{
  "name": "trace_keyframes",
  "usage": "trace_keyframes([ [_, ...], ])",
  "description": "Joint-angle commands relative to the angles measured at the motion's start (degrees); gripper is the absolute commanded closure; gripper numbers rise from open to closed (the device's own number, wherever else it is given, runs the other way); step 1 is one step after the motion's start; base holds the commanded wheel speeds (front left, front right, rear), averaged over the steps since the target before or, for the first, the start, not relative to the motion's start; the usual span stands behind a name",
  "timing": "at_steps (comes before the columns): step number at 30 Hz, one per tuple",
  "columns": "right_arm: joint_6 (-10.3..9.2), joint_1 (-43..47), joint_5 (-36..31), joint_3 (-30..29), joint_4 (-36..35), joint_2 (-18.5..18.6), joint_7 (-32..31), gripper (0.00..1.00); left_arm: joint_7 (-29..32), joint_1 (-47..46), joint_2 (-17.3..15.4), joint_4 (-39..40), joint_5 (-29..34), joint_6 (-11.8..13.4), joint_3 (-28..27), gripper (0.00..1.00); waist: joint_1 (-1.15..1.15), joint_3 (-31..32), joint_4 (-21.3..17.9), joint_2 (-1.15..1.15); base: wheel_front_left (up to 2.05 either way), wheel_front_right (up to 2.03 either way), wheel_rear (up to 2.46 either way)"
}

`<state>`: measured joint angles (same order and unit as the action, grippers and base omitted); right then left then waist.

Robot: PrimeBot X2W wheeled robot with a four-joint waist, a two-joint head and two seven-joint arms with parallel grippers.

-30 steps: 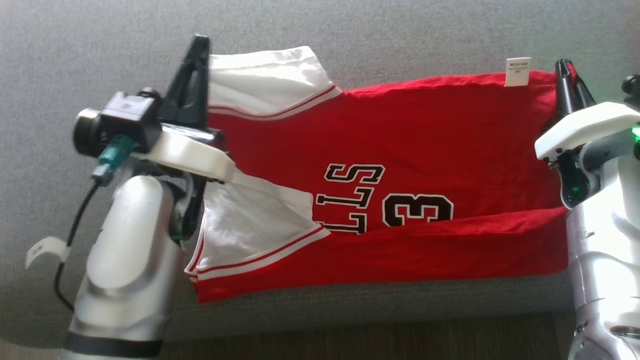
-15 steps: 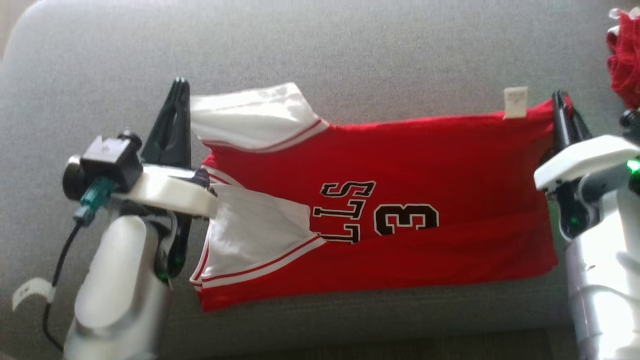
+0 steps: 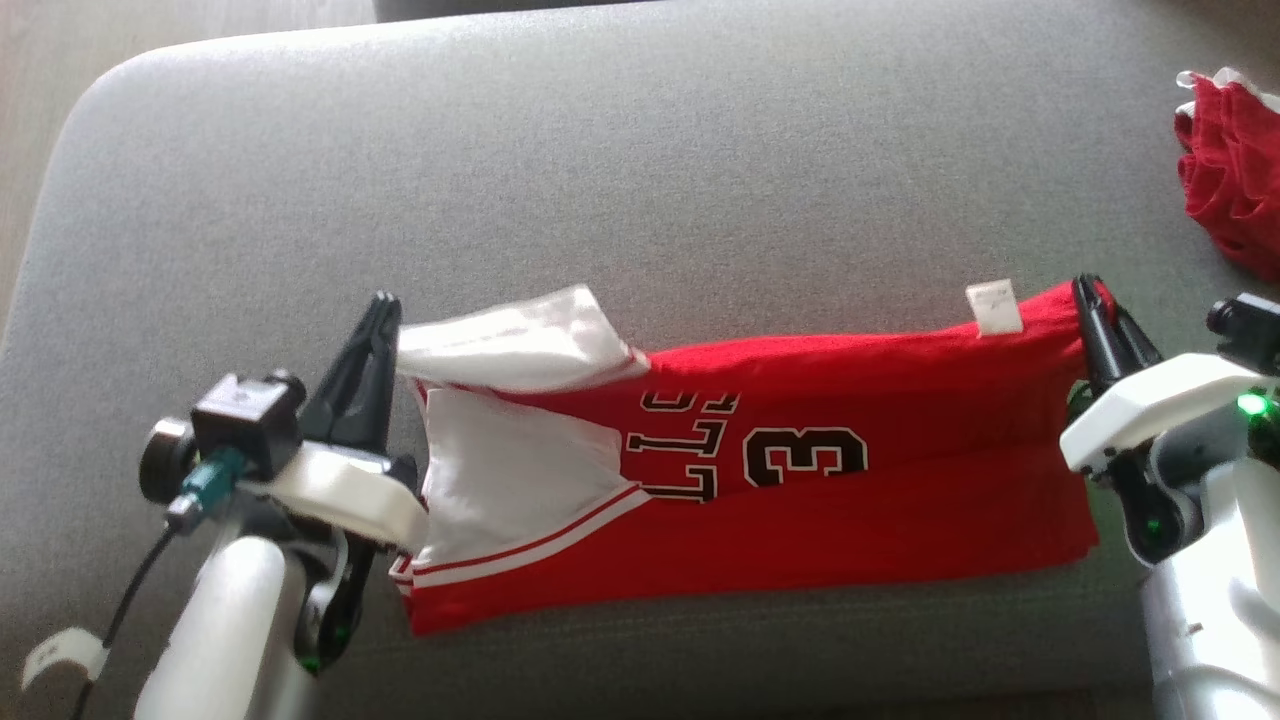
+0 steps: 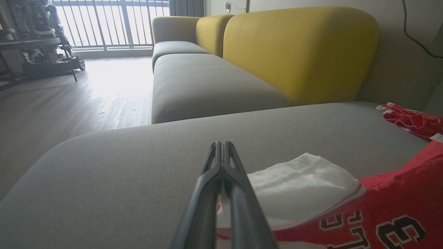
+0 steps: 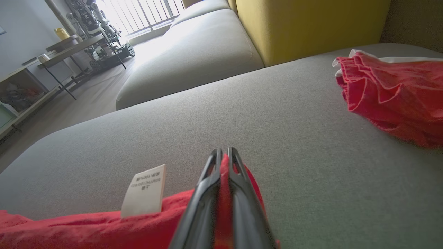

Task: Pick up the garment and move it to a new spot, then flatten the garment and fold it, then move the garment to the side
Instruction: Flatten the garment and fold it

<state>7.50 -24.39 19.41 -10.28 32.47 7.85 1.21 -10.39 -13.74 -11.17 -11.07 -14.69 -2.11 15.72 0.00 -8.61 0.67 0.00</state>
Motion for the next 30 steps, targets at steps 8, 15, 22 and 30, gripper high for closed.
trace_keyframes([
  [8,-0.01,4.49,1.17,1.72,-7.83,1.26,-3.9,1.0,2.47,2.21,-3.67,4.36,-0.51,-0.69,-1.15,1.0,0.0,0.55,-0.37,0.0,0.0,0.0,0.0],
  [15,-0.01,7.03,0.09,1.23,-8.73,1.7,-4.7,1.0,4.75,4.82,-5.88,5.55,-0.59,-1.57,-0.04,1.0,0.0,0.36,-0.66,0.0,0.0,0.0,0.0],
  [22,-0.01,8.06,-2.21,1.47,-7.1,2.86,-5.7,1.0,7.13,6.42,-8.15,6.01,-0.26,-3.23,3.0,1.0,0.0,0.13,-0.61,0.0,0.0,0.0,0.0],
  [30,-0.01,9.69,-2.3,3.62,-7.94,3.86,-9.84,1.0,9.66,7.94,-10.41,6.89,-0.08,-4.25,6.63,1.0,0.0,0.43,-1.13,0.0,0.0,0.0,0.0],
])
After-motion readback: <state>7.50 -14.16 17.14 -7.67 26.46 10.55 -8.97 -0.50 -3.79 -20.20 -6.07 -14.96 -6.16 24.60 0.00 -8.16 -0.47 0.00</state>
